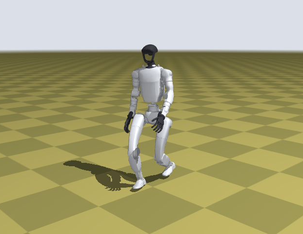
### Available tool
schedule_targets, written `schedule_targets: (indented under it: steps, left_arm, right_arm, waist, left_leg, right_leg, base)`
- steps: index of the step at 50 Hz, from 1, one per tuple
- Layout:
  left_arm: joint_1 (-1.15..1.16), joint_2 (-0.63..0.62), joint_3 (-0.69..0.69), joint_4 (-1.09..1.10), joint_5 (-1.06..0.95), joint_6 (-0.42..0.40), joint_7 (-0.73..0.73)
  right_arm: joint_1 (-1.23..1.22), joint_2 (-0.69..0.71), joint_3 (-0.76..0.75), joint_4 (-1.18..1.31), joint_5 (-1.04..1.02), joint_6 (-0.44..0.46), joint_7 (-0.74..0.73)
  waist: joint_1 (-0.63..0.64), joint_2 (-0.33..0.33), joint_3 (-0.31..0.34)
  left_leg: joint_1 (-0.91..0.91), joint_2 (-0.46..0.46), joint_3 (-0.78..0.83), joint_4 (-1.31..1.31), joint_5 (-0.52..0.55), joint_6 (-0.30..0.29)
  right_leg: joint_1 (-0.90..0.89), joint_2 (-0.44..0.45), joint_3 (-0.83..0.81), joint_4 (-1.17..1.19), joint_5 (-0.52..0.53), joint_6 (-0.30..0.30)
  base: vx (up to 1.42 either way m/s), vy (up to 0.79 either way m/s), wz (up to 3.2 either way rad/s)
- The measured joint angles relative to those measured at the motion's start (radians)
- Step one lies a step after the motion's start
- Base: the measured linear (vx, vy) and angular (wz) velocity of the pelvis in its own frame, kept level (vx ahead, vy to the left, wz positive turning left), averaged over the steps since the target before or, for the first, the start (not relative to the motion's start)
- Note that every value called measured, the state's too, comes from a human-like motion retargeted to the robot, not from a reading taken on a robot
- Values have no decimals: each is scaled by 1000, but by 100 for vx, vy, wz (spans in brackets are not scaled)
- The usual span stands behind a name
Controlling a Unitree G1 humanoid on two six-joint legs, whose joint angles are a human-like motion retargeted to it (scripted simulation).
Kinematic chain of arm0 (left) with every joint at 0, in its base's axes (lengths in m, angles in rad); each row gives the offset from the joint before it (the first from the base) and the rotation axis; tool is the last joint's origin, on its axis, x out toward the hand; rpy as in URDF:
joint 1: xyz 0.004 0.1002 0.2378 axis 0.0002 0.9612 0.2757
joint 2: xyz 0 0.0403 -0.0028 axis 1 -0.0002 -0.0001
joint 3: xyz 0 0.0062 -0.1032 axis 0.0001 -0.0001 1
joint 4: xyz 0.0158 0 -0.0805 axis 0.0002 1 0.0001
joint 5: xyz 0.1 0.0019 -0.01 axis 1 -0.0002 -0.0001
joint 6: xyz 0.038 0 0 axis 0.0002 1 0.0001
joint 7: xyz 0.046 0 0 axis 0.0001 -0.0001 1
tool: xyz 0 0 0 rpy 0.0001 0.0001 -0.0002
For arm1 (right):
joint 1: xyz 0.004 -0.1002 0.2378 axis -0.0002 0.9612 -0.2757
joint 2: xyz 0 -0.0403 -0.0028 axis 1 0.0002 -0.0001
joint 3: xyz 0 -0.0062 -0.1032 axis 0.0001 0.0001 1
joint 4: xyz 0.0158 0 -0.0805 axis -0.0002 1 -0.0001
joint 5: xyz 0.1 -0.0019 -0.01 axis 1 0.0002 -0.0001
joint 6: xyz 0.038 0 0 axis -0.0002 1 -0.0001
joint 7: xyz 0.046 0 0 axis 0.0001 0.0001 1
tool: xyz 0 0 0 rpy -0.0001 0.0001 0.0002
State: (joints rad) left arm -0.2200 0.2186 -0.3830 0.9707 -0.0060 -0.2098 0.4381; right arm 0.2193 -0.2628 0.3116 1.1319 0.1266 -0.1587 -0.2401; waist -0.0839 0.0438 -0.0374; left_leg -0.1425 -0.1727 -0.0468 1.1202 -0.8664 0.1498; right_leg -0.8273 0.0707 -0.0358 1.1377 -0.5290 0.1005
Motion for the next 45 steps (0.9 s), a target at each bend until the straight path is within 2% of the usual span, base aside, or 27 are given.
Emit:
schedule_targets:
  steps: [2, 5, 7, 10, 14, 17, 21, 23, 25, 26, 28, 30, 32, 36, 40, 45]
  left_arm:
    - [42, -9, -9, 16, -12, 3, -17]
    - [105, -30, -38, 50, -3, 20, -50]
    - [136, -40, -59, 76, 10, 37, -74]
    - [179, -48, -80, 113, 30, 51, -104]
    - [248, -54, -72, 147, 39, 45, -126]
    - [295, -60, -55, 175, 37, 44, -140]
    - [333, -64, -38, 204, 45, 57, -144]
    - [346, -69, -39, 213, 52, 63, -143]
    - [348, -65, -46, 223, 66, 72, -141]
    - [346, -63, -49, 226, 71, 77, -138]
    - [338, -57, -54, 224, 81, 85, -132]
    - [315, -46, -56, 205, 87, 90, -121]
    - [273, -31, -58, 177, 84, 89, -107]
    - [164, -14, -41, 120, 43, 80, -75]
    - [61, -4, -12, 53, -6, 56, -43]
    - [-27, 22, -2, -35, -12, 9, -27]
  right_arm:
    - [-13, -14, 9, 3, 18, -4, -5]
    - [-52, -36, 18, -23, 25, -6, -14]
    - [-94, -56, 24, -49, 15, -8, -25]
    - [-168, -86, 27, -94, 4, -16, -48]
    - [-256, -118, 14, -172, 18, -40, -83]
    - [-306, -134, 2, -242, 32, -63, -103]
    - [-342, -133, -12, -326, 34, -71, -108]
    - [-337, -122, -10, -347, 33, -71, -104]
    - [-316, -102, -6, -360, 30, -65, -85]
    - [-297, -87, 1, -354, 30, -61, -72]
    - [-259, -55, 17, -335, 34, -55, -39]
    - [-228, -24, 34, -302, 36, -46, -4]
    - [-204, -3, 46, -260, 31, -37, 22]
    - [-145, 7, 52, -175, 18, -24, 43]
    - [-80, 2, 32, -111, 13, -11, 40]
    - [-22, -1, -2, -49, 6, 7, 31]
  waist:
    - [24, 86, 12]
    - [49, 132, 14]
    - [68, 129, 9]
    - [99, 107, 5]
    - [129, 68, 17]
    - [130, 33, 20]
    - [111, -25, -10]
    - [105, -48, -15]
    - [99, -106, -18]
    - [92, -129, -19]
    - [75, -179, -23]
    - [53, -209, -28]
    - [32, -210, -30]
    - [-7, -180, -27]
    - [-44, -152, -22]
    - [-28, -81, -29]
  left_leg:
    - [-8, 134, -3, 205, 76, -69]
    - [-139, 253, 8, 491, 338, -131]
    - [-267, 301, 19, 622, 393, -101]
    - [-457, 322, 38, 704, 341, -34]
    - [-625, 264, 81, 535, 239, -1]
    - [-687, 180, 109, 257, 198, -21]
    - [-711, 29, 116, -113, 168, -39]
    - [-723, -16, 126, -90, 185, -25]
    - [-687, -84, 155, -59, 226, 10]
    - [-671, -113, 164, -31, 232, 31]
    - [-630, -177, 181, -6, 228, 74]
    - [-581, -220, 179, -9, 199, 106]
    - [-519, -226, 153, -30, 157, 112]
    - [-353, -224, 96, -117, 86, 112]
    - [-194, -224, 51, -218, 61, 105]
    - [-65, -129, 15, -250, 40, 61]
  right_leg:
    - [50, 93, -73, 29, 15, -57]
    - [106, 150, -115, 52, -30, -129]
    - [154, 161, -108, 32, -69, -148]
    - [253, 163, -78, -29, -120, -148]
    - [416, 144, -36, -105, -176, -117]
    - [528, 104, -13, -158, -215, -94]
    - [604, 23, 8, -172, -241, -63]
    - [626, -6, 16, -89, -256, -46]
    - [667, -69, 41, 5, -243, -2]
    - [670, -94, 50, 73, -180, 32]
    - [641, -147, 71, 235, 13, 110]
    - [556, -182, 83, 405, 230, 161]
    - [439, -221, 78, 533, 288, 139]
    - [202, -299, 60, 617, 126, 28]
    - [15, -311, 44, 430, -10, 0]
    - [-71, -129, 62, -11, -58, 51]
  base:
    - [2, -6, -28]
    - [-3, -6, 14]
    - [-3, -6, 40]
    - [-1, -4, 38]
    - [0, 0, 6]
    - [0, 0, 0]
    - [2, 5, 16]
    - [0, 0, 0]
    - [5, 4, 24]
    - [2, 4, 32]
    - [-3, 3, 33]
    - [-3, 1, 23]
    - [0, 0, 0]
    - [0, 3, -2]
    - [2, 2, 19]
    - [0, -2, -8]
